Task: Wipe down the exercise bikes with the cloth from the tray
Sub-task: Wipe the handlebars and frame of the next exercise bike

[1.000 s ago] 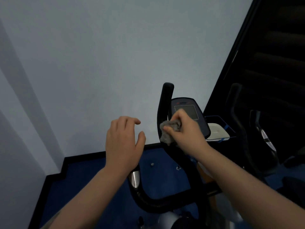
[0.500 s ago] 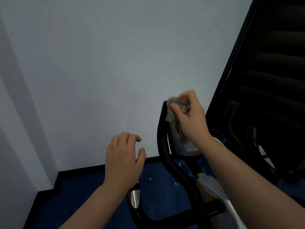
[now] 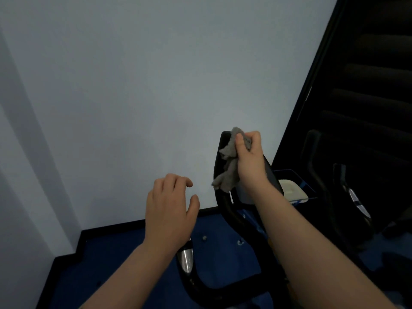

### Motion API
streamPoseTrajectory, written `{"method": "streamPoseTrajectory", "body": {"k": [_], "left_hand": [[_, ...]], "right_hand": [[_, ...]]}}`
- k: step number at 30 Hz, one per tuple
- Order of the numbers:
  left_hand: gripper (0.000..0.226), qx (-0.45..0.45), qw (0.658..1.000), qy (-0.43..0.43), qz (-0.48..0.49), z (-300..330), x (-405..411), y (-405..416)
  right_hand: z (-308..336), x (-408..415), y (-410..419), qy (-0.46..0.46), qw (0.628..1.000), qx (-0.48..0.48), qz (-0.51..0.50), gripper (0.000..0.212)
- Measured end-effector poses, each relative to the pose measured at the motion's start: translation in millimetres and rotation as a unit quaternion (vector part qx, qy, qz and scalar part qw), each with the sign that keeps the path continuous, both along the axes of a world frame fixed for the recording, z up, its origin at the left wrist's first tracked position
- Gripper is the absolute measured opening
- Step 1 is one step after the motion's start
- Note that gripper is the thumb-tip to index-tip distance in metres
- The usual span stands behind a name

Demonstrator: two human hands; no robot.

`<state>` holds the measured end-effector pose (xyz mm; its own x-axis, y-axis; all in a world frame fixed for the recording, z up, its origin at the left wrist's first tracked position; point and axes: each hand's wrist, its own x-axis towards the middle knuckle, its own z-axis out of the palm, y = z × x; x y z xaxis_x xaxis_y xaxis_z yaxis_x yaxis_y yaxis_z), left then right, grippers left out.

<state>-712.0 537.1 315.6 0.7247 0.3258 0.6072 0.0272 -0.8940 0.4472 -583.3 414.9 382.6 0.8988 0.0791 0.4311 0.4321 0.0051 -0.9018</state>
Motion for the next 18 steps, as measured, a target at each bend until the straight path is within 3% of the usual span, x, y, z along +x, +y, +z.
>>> {"method": "streamPoseTrajectory", "body": {"k": [2, 5, 8, 10, 12, 15, 18], "left_hand": [[0.017, -0.012, 1.0, -0.003, 0.005, -1.3, 1.0, -1.4], [0.016, -0.017, 1.0, -0.011, 0.013, -2.8, 3.9, -2.3], [0.015, -0.014, 1.0, -0.014, 0.016, -2.6, 5.6, -2.7], [0.014, -0.014, 1.0, -0.011, 0.02, -1.4, 5.1, -3.4], [0.014, -0.013, 1.0, -0.004, 0.02, -0.9, 2.8, -3.2], [0.016, 0.002, 1.0, 0.006, 0.012, 0.5, -0.9, 0.6], [0.019, 0.01, 1.0, 0.017, -0.002, 2.4, -3.2, 3.4]], "right_hand": [[-25.2, -10.2, -5.5, 0.023, 0.999, -0.048, 0.007, 0.016], [-43.4, -24.2, -30.0, 0.058, 0.973, -0.218, 0.051, 0.015], [-7.7, -26.4, -27.3, -0.129, 0.964, -0.231, -0.007, 0.011], [18.2, -23.8, -10.2, -0.29, 0.916, -0.272, -0.053, 0.01], [27.7, -18.1, 5.3, -0.352, 0.849, -0.373, -0.125, 0.011], [8.1, -17.3, 8.6, -0.348, 0.806, -0.453, -0.159, 0.008], [-29.6, -32.0, -3.7, -0.283, 0.835, -0.461, -0.096, 0.013]]}}
